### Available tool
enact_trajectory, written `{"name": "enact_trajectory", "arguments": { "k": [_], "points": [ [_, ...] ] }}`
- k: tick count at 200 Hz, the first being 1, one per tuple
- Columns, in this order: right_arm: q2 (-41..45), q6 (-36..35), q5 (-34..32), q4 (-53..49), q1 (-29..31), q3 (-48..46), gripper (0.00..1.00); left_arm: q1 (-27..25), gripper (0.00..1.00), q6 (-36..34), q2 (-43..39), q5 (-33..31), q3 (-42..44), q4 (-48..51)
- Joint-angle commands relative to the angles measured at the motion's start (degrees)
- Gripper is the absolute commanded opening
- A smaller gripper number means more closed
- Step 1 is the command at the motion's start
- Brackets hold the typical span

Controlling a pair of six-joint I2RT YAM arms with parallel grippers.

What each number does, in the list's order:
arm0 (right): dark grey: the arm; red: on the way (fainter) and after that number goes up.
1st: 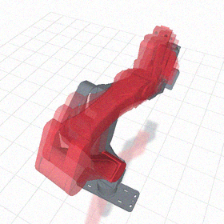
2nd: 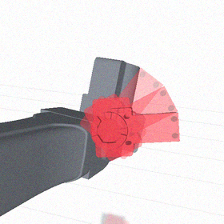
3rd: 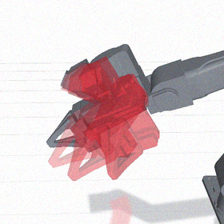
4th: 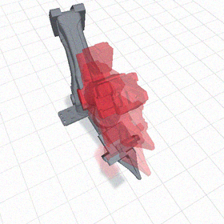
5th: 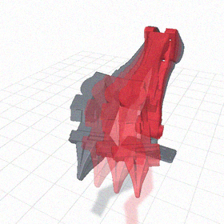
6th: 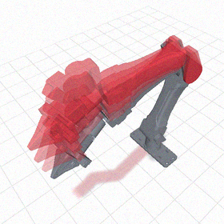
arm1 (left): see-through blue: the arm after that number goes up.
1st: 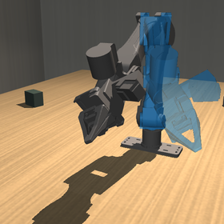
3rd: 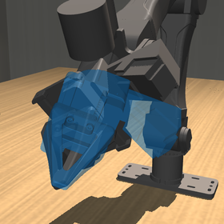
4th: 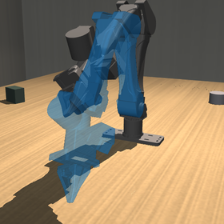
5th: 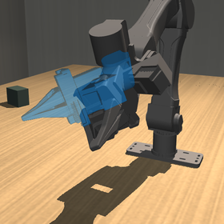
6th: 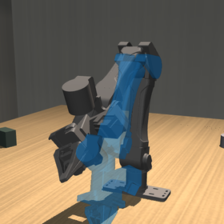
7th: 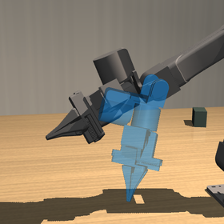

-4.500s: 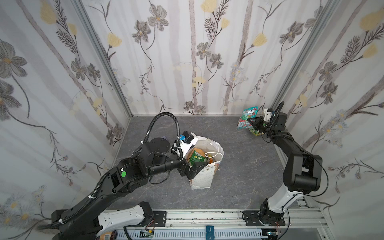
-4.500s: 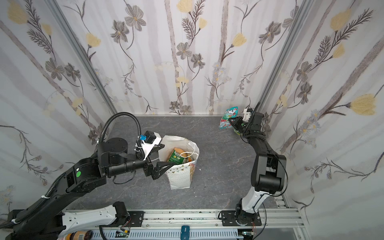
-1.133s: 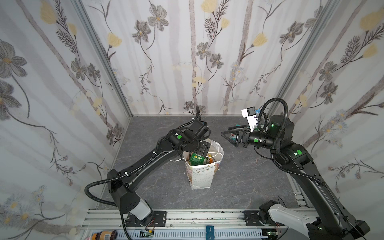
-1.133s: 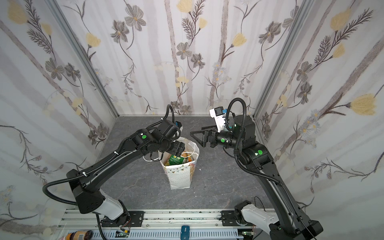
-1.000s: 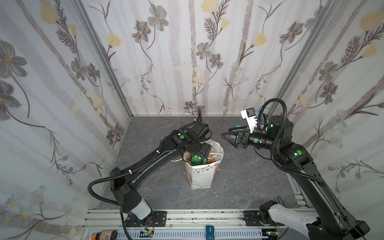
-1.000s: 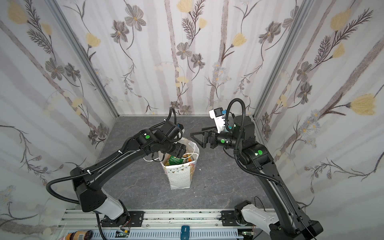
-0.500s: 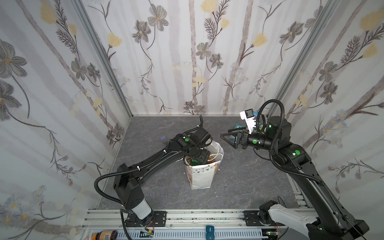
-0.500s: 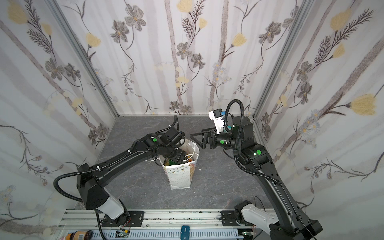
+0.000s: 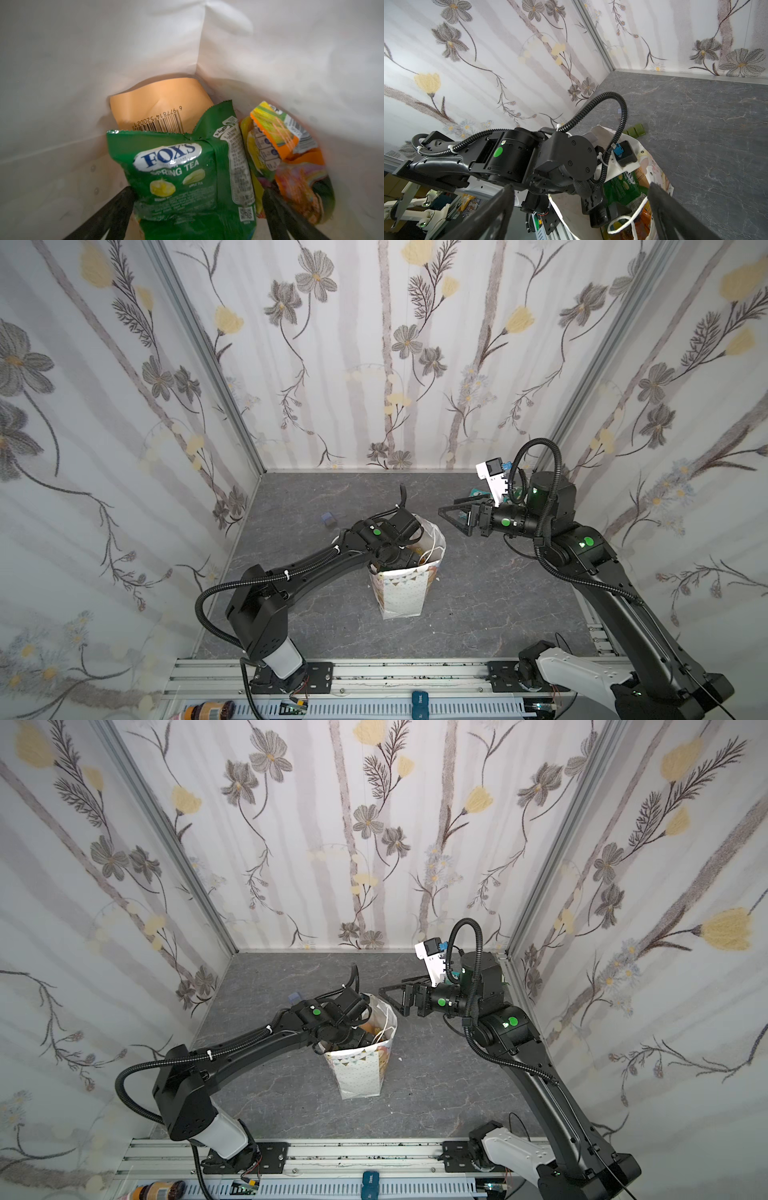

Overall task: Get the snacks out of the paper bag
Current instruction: 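Reach the left gripper down and grasp the green Fox's Spring Tea bag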

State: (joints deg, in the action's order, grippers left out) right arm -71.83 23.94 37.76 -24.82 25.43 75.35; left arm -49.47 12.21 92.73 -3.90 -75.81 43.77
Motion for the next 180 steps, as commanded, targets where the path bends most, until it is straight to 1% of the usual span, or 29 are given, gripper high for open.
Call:
{"name": "enact_trajectory", "arguments": {
  "k": [1, 54, 77, 88, 141, 161, 180],
  "points": [
    [-0.24, -0.26, 0.78, 2.34, 0.06, -0.03, 1.0, 0.07, 0.96, -0.42, 0.11, -1.93, 2.32, -4.36],
    [-0.12, 0.03, 0.73, 2.41, 0.02, 0.04, 1.0, -0.01, 0.91, 0.05, 1.56, -1.97, 6.64, -8.18],
    [-0.08, 0.22, 0.71, 2.37, 0.05, -0.03, 1.0, -0.06, 0.87, 0.6, 2.27, -2.03, 8.07, -9.07],
    [0.02, 0.23, 0.64, 2.25, 0.01, 0.03, 1.0, -0.01, 0.83, 0.87, 2.53, -1.91, 8.36, -9.29],
    [0.2, 0.49, 0.41, 2.39, 0.06, 0.06, 1.0, -0.01, 0.55, 1.41, 1.68, -2.09, 7.39, -8.97],
    [0.46, 0.53, 0.3, 2.32, 0.06, 0.05, 1.0, -0.06, 0.42, 1.66, 1.33, -2.03, 7.09, -8.89],
    [0.64, 0.4, 0.12, 2.14, 0.0, 0.0, 1.0, -0.01, 0.35, 1.94, 0.73, -1.99, 6.82, -8.88]
  ]
}}
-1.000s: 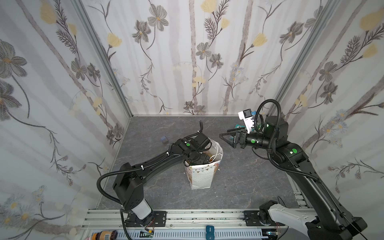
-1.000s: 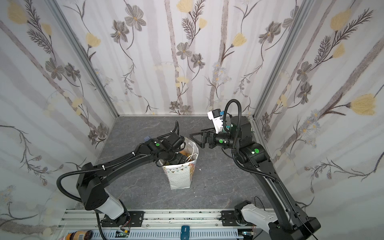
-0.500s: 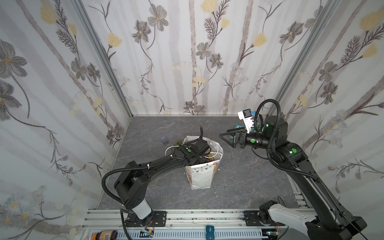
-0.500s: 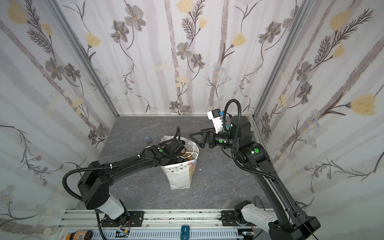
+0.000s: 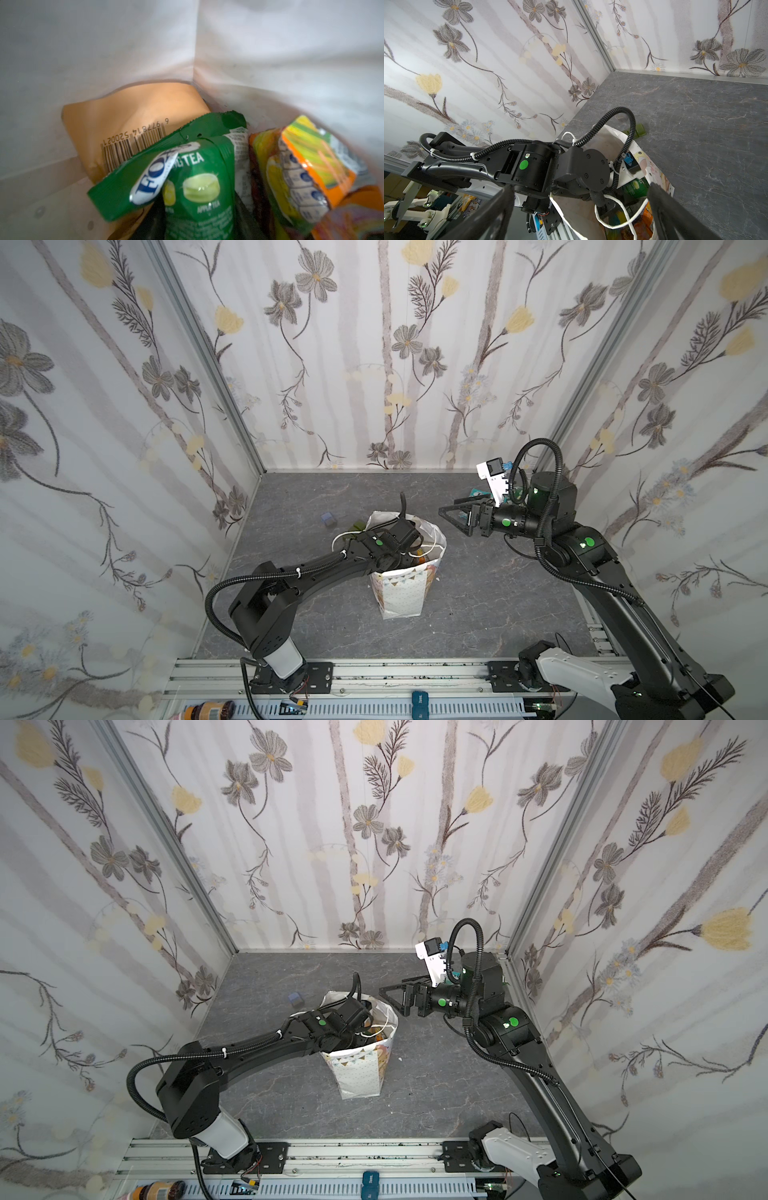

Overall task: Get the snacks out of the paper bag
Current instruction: 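Reach the left gripper down and grasp the green Fox's Spring Tea bag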

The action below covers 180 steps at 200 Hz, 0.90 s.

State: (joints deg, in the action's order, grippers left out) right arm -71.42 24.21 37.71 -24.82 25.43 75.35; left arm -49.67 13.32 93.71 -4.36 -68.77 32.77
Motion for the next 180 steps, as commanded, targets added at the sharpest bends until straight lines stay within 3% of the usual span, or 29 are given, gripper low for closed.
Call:
{"name": "enact_trajectory", "arguments": {
  "k": [1, 79, 180],
  "points": [
    [0.23, 0.14, 0.17, 2.14, 0.03, 0.03, 1.0, 0.19, 0.35, 0.83, -0.27, -1.53, -0.22, 2.07],
    [0.31, 0.19, -0.18, 2.24, 0.05, 0.01, 1.0, 0.18, 0.08, 1.08, -2.99, -2.75, -1.16, 3.12],
    [-0.06, -0.04, -0.96, 2.03, 0.06, -0.95, 1.0, 0.19, 0.02, 0.92, -7.61, -3.06, -2.63, 2.51]
  ]
}}
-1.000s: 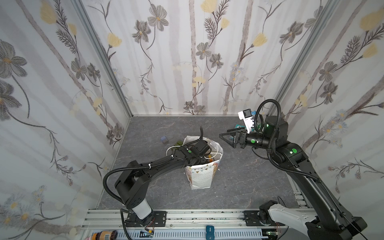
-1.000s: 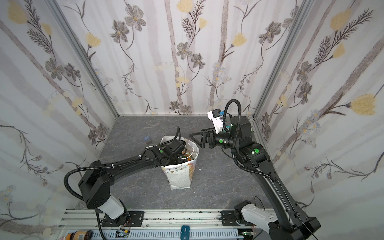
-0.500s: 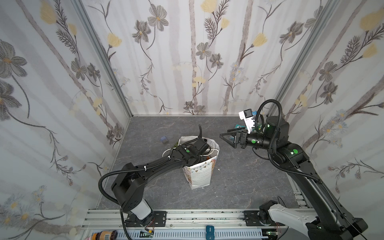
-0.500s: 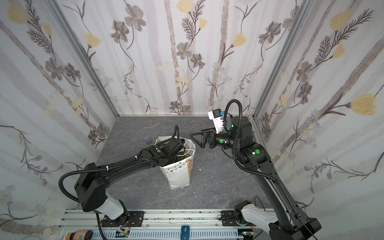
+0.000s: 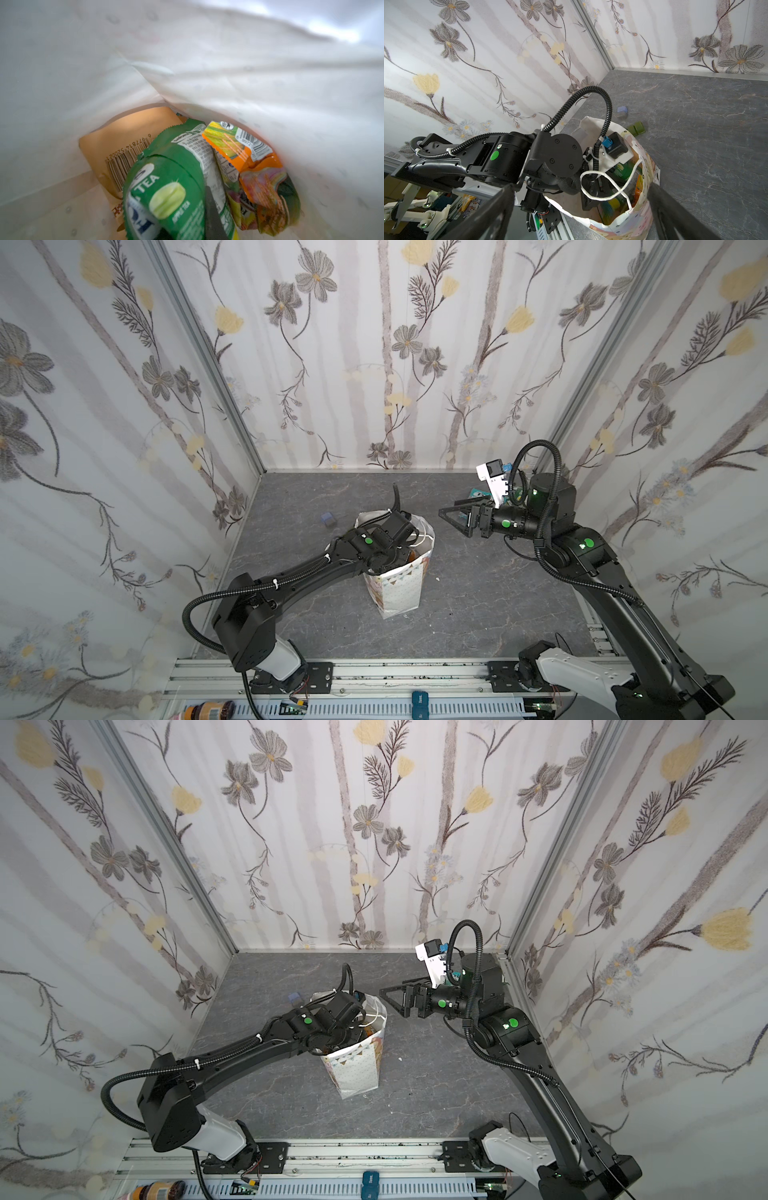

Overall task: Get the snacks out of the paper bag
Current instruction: 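Reach the left gripper down and grasp the green Fox's Spring Tea bag, then lift the green bag out of the paper bag with the left gripper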

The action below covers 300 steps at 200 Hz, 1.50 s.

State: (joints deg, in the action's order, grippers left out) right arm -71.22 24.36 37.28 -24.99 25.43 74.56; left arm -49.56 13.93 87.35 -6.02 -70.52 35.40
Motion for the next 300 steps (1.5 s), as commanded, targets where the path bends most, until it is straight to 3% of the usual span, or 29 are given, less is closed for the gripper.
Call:
{"name": "enact_trajectory", "arguments": {
  "k": [1, 178, 300],
  "points": [
    [-0.25, -0.19, -0.53, 2.21, 0.01, -0.14, 1.0, 0.08, 0.02, 0.26, -1.23, -1.42, -0.91, -0.05],
    [0.29, 0.41, -0.44, 2.58, 0.01, -0.16, 1.0, 0.08, 0.01, -1.08, -8.57, -4.61, -8.75, 5.1],
    [1.41, 2.63, -2.93, 6.49, -0.03, -1.76, 1.0, -0.01, 0.0, -0.96, -16.95, 0.22, -12.36, -0.64]
  ]
}}
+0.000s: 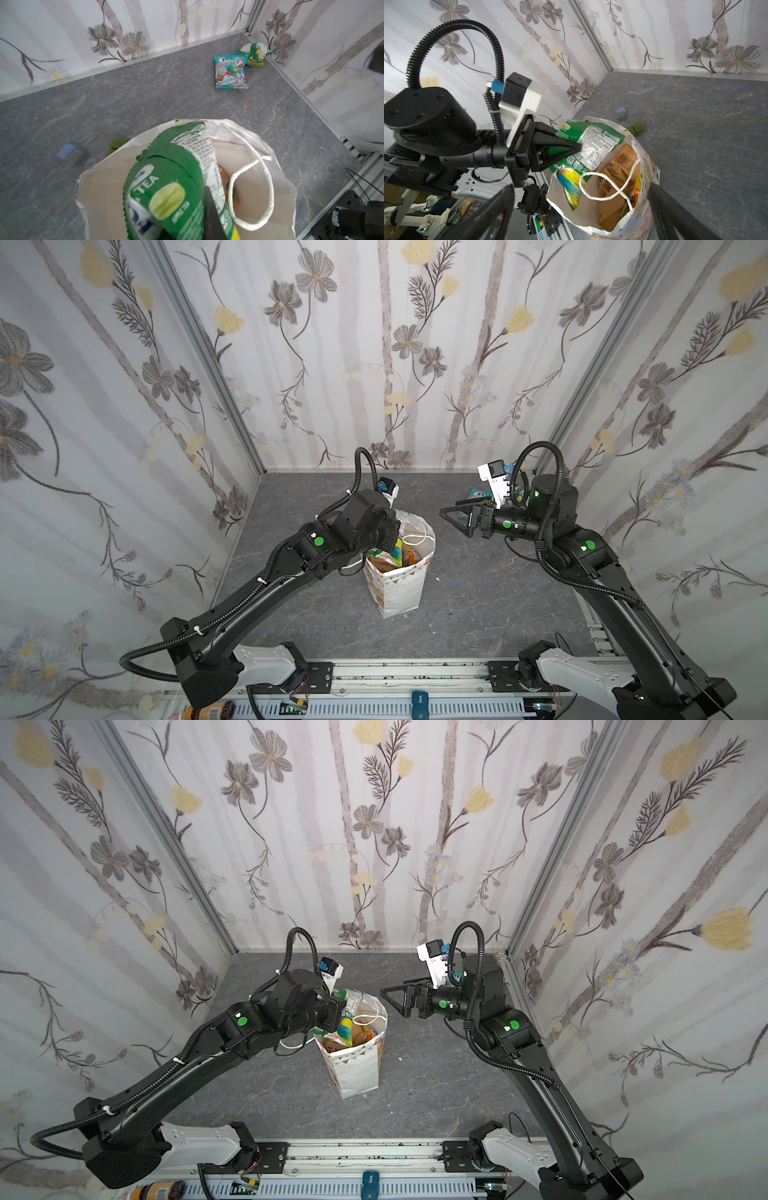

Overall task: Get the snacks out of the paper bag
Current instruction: 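Lift the green bag out of the paper bag with the left gripper, then grasp the raised green bag with the right gripper beside the left gripper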

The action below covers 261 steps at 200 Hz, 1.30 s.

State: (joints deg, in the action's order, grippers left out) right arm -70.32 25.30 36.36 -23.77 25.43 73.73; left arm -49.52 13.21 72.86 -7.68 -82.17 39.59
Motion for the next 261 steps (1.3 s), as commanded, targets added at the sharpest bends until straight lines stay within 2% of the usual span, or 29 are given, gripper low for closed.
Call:
{"name": "enact_trajectory", "arguments": {
  "k": [1, 32, 102, 149, 201, 230, 261],
  "points": [
    [0.53, 1.73, -2.0, 5.42, -0.03, -0.99, 1.0, -0.01, 0.0, -0.22, -2.5, 1.97, -0.71, -4.94],
    [0.37, 4.4, -0.49, 8.97, -0.03, -2.0, 1.0, 0.07, 0.0, 0.28, -4.68, 4.25, -0.71, -7.9],
    [0.9, 12.6, 6.89, 22.75, 0.13, -7.17, 1.0, 0.12, 0.0, 3.16, -7.41, 13.9, -0.02, -19.38],
    [0.34, 18.58, 10.0, 31.7, 1.05, -9.88, 0.99, 0.12, 0.0, 5.87, -6.66, 19.35, -0.04, -25.19],
    [-0.68, 25.94, 10.64, 41.88, 2.85, -11.4, 0.85, 0.12, 0.0, 9.57, -5.06, 24.05, 0.7, -31.39],
    [-1.43, 31.79, 11.63, 49.6, 3.3, -12.87, 0.72, 0.03, 0.0, 9.9, -4.6, 23.65, 1.06, -31.81],
    [-1.75, 33.05, 11.66, 51.79, 4.01, -12.83, 0.59, 0.12, 0.01, 10.03, -4.31, 23.77, 1.28, -31.77]
  ]
}}
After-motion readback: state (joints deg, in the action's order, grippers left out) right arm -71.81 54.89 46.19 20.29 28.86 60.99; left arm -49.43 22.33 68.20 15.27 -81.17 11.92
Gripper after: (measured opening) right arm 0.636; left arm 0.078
